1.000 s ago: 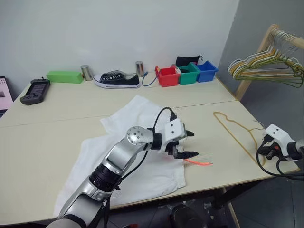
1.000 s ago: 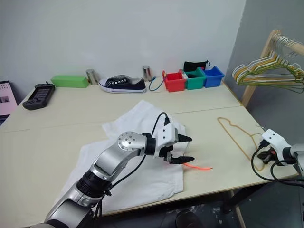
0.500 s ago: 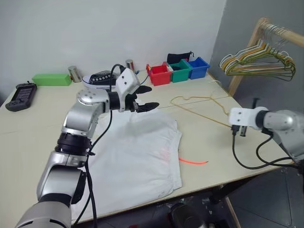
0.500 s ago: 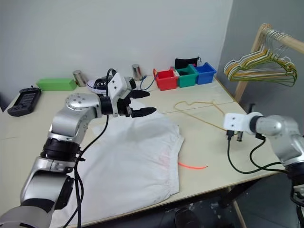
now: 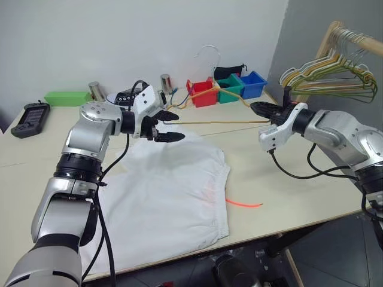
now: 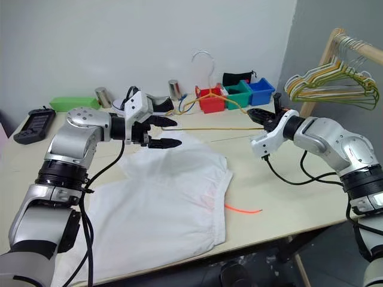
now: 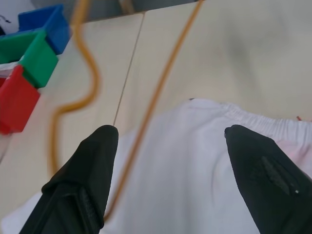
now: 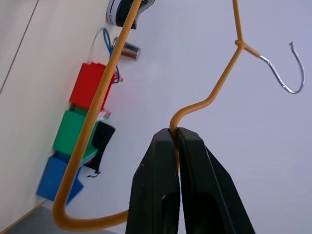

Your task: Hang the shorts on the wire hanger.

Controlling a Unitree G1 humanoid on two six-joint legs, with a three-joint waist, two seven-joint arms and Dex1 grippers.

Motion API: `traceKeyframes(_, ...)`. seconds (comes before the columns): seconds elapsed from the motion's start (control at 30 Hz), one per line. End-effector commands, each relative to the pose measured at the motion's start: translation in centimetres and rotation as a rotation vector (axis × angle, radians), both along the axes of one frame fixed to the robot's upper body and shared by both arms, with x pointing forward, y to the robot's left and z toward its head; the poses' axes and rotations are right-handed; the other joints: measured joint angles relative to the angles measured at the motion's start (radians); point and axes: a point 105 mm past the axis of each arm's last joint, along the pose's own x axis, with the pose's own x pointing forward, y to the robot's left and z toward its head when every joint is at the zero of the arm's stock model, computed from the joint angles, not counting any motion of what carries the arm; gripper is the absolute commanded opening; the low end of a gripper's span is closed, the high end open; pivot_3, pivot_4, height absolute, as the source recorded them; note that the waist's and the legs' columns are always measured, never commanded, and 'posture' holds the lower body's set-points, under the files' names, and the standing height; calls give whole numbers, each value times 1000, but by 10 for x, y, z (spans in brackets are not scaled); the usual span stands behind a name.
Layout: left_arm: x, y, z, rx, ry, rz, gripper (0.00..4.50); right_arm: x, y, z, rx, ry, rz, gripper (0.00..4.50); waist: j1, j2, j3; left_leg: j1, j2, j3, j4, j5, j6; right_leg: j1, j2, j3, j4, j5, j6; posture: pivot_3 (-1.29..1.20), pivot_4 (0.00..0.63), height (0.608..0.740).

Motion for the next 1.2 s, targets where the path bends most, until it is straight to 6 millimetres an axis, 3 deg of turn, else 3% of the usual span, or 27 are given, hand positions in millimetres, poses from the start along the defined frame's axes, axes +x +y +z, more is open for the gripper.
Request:
traceKeyframes(0.03,1,8,38,-51,-74,-16,3728,3,-6,10,4,-51,5,39,0,0,0,0,0,0,0,0,0,0,0,0,0,0,0,-307,18,740)
traceKeyframes(0.3,-7,9,44,-72,4,-91,3728,12,-15,3,29,-28,-35,39,-13,0,0,1,0,0,1,0,1,1,0,0,1,0,0,-314,18,740)
traceKeyframes(0.4,-4,14,33,-24,11,-81,3728,11,-12,7,33,-49,-18,39,-14,0,0,1,0,0,1,1,1,1,0,0,1,0,0,-317,18,740)
traceKeyframes(0.53,3,17,16,7,48,-60,3728,-4,8,21,36,-116,105,39,-15,0,0,3,0,0,1,1,1,2,0,0,2,0,0,-321,17,740)
traceKeyframes(0.77,7,13,10,15,70,-77,3728,-10,20,25,36,-143,167,39,-14,0,0,2,0,0,2,1,1,3,0,0,1,0,0,-331,15,740)
traceKeyframes(0.97,-8,10,-2,48,164,-166,3728,-8,21,28,52,-148,156,39,-16,0,0,3,0,0,2,1,1,3,0,0,2,0,0,-338,13,740)
traceKeyframes(1.2,-13,11,-12,88,193,-177,2415,-5,20,28,51,-147,142,0,-16,0,0,3,0,-1,3,1,1,4,0,0,3,0,0,-337,9,740)
